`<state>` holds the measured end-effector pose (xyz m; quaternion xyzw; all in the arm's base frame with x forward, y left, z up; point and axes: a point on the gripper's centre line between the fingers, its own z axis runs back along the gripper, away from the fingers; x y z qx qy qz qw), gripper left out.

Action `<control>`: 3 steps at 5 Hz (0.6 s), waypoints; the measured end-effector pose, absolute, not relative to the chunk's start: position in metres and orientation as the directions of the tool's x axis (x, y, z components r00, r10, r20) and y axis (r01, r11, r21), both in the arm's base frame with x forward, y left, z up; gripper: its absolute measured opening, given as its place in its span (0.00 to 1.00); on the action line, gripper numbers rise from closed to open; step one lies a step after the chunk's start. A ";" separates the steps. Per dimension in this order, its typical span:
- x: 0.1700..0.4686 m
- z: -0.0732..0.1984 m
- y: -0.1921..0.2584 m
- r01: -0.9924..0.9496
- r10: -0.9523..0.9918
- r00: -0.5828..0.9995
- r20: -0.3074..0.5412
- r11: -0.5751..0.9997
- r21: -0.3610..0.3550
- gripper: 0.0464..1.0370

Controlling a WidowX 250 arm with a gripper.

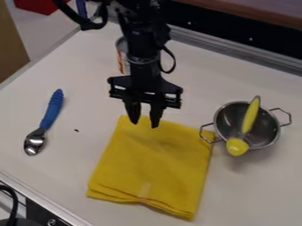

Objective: Drag the yellow cloth between the can and the silver pot

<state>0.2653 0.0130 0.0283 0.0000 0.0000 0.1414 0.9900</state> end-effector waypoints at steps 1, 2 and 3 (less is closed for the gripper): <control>0.259 0.002 -0.003 -0.318 0.318 0.948 -0.010 0.948 0.008 0.12; 0.253 -0.019 -0.005 -0.314 0.314 0.950 0.009 0.949 0.012 0.01; 0.253 -0.024 -0.004 -0.292 0.291 0.956 0.034 0.956 0.004 0.01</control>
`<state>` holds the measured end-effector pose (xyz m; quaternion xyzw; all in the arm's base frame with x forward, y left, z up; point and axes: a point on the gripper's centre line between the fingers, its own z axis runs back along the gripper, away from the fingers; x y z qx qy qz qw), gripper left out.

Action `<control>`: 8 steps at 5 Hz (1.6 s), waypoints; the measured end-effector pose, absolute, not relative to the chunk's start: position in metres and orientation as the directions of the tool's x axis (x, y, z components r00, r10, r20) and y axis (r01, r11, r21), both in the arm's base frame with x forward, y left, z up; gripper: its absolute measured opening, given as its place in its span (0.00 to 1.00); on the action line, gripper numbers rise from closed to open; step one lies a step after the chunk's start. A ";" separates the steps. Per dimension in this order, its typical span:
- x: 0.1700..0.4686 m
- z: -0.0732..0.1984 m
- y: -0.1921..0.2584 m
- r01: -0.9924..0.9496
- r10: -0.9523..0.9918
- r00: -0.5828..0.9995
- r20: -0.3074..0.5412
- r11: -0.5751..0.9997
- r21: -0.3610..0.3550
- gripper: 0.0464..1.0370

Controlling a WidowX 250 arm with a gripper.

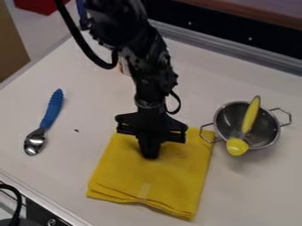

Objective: Drag the yellow cloth between the can and the silver pot

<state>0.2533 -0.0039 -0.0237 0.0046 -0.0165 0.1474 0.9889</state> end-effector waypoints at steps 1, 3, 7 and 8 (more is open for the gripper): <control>0.254 -0.025 0.005 -0.289 0.289 0.956 0.043 0.957 0.015 0.01; 0.290 -0.024 0.037 -0.259 0.256 0.960 0.114 0.966 0.012 0.01; 0.353 -0.022 0.030 -0.136 0.153 0.964 0.216 0.986 -0.094 0.01; 0.376 -0.021 0.026 -0.126 0.147 0.961 0.236 0.987 -0.103 0.01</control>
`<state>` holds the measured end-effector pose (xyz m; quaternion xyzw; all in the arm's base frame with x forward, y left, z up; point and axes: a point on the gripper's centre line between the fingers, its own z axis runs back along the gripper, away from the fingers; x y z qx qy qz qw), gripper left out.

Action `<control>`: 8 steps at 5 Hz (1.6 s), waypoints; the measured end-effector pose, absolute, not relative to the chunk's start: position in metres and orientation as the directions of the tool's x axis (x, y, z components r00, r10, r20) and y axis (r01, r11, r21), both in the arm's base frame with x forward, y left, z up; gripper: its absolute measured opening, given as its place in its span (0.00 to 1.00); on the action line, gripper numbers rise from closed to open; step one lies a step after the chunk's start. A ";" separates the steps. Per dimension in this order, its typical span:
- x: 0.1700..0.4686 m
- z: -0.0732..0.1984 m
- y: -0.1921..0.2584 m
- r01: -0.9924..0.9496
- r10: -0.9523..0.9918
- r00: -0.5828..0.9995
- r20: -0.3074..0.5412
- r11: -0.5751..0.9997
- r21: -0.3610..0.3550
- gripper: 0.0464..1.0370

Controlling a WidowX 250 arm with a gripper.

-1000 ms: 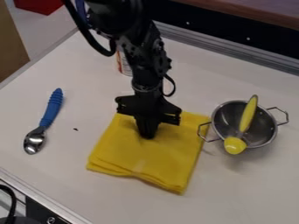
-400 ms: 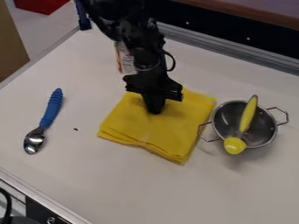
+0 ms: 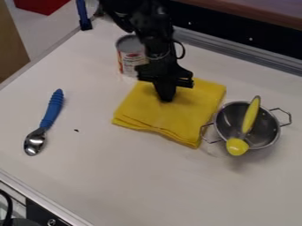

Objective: Drag the yellow cloth between the can and the silver pot

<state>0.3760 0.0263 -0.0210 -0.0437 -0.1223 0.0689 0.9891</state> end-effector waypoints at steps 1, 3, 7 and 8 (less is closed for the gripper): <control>0.389 -0.021 0.023 -0.107 0.132 0.966 0.221 0.987 -0.121 0.01; 0.401 -0.020 0.020 -0.066 0.089 0.977 0.192 0.990 -0.123 0.03; 0.418 0.055 0.063 -0.346 0.407 0.871 0.275 0.905 -0.247 0.94; 0.417 0.073 0.085 -0.380 0.444 0.865 0.233 0.884 -0.273 0.96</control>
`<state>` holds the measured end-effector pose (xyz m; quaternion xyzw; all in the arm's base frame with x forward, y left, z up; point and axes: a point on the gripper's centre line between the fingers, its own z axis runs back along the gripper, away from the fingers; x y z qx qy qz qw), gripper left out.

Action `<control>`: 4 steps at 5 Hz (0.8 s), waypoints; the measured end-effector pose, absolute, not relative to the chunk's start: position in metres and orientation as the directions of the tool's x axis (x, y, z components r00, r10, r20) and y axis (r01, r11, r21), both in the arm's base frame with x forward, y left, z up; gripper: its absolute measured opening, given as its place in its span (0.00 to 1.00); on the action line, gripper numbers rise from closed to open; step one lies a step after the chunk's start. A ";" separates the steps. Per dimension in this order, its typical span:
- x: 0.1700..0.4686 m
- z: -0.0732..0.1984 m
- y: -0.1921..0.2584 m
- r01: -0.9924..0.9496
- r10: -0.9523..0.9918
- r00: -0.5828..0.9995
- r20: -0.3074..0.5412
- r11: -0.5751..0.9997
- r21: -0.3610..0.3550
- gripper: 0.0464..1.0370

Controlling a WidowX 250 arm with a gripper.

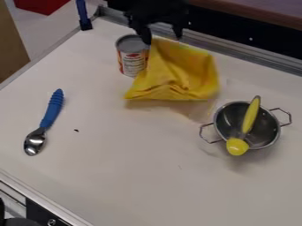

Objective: Drag the yellow cloth between the can and the silver pot

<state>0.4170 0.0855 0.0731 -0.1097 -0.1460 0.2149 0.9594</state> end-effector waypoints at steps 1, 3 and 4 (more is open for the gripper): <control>0.410 0.102 0.103 -0.336 0.382 0.909 0.168 0.909 -0.247 0.96; 0.396 0.097 0.101 -0.323 0.347 0.933 0.095 0.925 -0.202 0.96; 0.398 0.095 0.123 -0.382 0.397 0.908 0.135 0.916 -0.124 0.96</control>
